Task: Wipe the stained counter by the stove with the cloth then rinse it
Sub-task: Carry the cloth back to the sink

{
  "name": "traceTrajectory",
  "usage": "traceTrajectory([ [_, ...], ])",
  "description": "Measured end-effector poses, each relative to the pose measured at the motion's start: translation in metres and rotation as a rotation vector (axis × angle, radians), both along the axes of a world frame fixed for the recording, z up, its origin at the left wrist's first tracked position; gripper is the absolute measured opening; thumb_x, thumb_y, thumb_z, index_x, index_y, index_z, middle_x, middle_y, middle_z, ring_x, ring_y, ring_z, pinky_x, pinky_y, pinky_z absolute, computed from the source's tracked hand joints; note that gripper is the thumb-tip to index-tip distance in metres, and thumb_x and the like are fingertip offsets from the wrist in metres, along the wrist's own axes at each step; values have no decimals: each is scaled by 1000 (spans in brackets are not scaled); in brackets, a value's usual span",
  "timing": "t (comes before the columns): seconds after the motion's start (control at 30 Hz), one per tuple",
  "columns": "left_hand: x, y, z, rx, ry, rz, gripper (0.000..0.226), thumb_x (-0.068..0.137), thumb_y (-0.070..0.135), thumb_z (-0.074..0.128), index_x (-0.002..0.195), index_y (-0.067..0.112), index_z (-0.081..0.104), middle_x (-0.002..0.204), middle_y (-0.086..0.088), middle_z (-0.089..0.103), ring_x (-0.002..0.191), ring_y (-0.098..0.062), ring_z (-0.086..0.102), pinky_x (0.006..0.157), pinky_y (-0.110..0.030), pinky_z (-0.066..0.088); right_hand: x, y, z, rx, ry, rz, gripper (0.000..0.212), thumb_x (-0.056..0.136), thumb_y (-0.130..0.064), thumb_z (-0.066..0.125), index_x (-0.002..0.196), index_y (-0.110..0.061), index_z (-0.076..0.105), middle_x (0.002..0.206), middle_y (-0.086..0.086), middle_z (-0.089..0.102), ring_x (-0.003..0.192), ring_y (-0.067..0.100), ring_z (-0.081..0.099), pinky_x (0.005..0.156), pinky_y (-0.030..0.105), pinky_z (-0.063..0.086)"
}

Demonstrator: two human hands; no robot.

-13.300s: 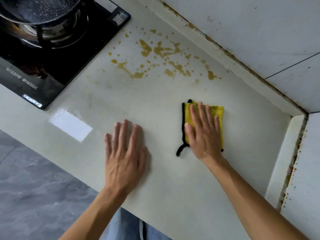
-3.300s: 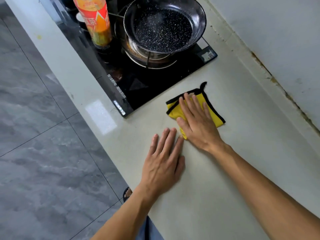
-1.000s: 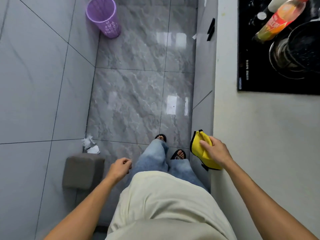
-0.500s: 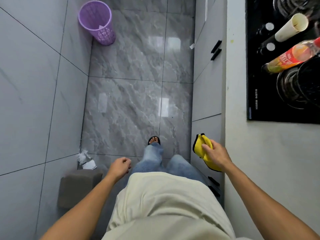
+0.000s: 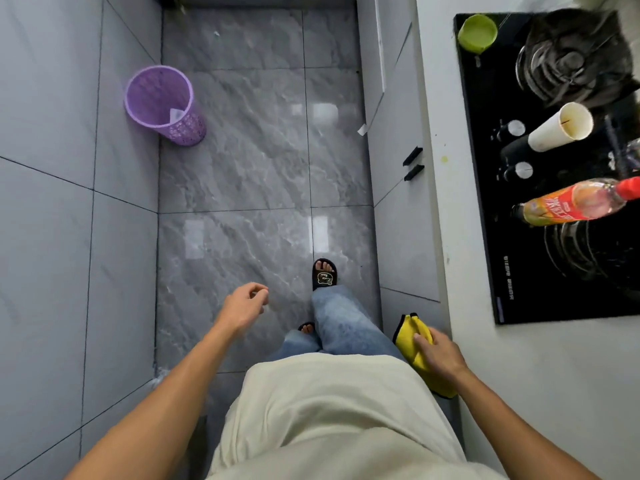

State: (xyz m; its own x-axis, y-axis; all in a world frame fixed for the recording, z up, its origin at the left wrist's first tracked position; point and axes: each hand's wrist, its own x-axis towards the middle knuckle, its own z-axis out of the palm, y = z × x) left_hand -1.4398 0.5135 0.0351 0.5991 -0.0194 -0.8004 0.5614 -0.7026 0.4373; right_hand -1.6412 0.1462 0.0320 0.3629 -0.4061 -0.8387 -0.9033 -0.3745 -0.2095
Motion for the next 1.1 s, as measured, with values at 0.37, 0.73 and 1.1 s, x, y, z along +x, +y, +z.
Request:
traceTrajectory([
  [0.37, 48, 24, 8, 138, 234, 187, 22, 108, 6, 53, 107, -8, 70, 73, -10, 59, 59, -18, 49, 37, -11, 37, 283, -34, 10, 42, -194, 115, 34, 106, -33, 53, 130, -11, 64, 123, 16, 70, 113, 37, 63, 90, 39, 47],
  [0.73, 213, 15, 4, 153, 274, 163, 22, 105, 10, 56, 95, 2, 73, 65, -2, 60, 49, -14, 47, 45, -21, 33, 483, -34, 25, 24, -268, 197, 19, 102, -32, 57, 111, -17, 66, 98, 7, 70, 91, 29, 63, 70, 34, 43],
  [1.1, 519, -71, 12, -37, 23, 59, 18, 104, 20, 56, 95, 17, 72, 91, -5, 75, 76, -22, 67, 56, -25, 44, 527, -89, 5, -68, 0, 54, 31, 107, -27, 54, 125, -4, 64, 118, 19, 70, 95, 31, 56, 81, 36, 40],
])
